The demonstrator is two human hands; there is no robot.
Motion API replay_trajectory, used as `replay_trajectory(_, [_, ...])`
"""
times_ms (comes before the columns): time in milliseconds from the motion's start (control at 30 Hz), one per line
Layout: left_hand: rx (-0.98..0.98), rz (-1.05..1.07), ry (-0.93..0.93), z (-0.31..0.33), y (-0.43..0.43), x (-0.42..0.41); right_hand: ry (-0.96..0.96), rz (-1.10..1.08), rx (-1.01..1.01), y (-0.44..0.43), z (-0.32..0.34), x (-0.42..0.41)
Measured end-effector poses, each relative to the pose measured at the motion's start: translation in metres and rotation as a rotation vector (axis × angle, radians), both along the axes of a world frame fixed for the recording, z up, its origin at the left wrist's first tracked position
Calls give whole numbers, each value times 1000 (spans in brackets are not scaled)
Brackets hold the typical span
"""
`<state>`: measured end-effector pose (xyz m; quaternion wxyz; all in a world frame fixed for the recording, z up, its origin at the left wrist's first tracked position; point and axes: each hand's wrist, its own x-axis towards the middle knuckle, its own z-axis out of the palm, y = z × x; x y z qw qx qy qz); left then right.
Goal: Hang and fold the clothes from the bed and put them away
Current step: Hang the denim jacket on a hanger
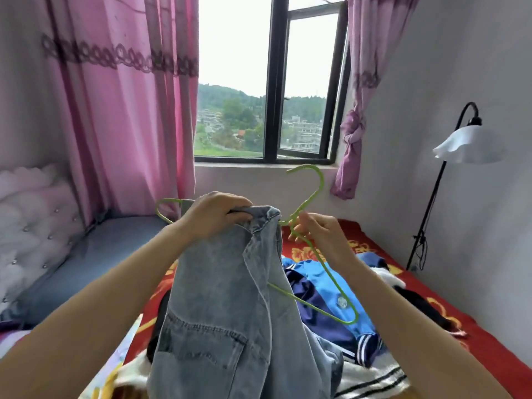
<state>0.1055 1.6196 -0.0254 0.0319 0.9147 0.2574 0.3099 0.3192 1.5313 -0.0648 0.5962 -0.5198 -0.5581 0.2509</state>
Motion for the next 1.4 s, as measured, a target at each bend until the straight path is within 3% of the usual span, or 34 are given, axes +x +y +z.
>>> replay_trajectory(67, [-38, 17, -127, 7, 4, -14, -78, -25, -91, -4, 8, 32])
replay_trajectory(233, [-38, 81, -320, 25, 10, -45, 72, -76, -405, 3, -45, 84])
replay_trajectory(367, [60, 116, -337, 36, 8, -49, -48, 160, -507, 24, -90, 33])
replay_trajectory(467, [13, 101, -356, 43, 4, -49, -205, 286, -503, 46, -97, -15])
replay_trajectory(633, [5, 142, -473, 39, 0, -70, -215, 527, -605, 54, -102, -51])
replay_trajectory(767, [-4, 261, -557, 34, 3, -99, -171, 486, -708, 50, -119, -62])
replay_trajectory(933, [0, 373, -593, 25, 8, -138, -125, 425, -437, 50, -91, -20])
replay_trajectory(1100, [-34, 390, -734, 15, 13, -145, -518, 422, -404, 58, -55, 8])
replay_trajectory(1233, [-97, 330, -840, 19, 16, -141, -652, 443, -442, 61, -62, 15])
replay_trajectory(1300, [-97, 317, -846, 20, 16, -140, -576, 335, -397, 61, -73, 18])
replay_trajectory(1400, [-64, 350, -846, 16, 14, -137, -509, -91, -237, 64, -71, 26])
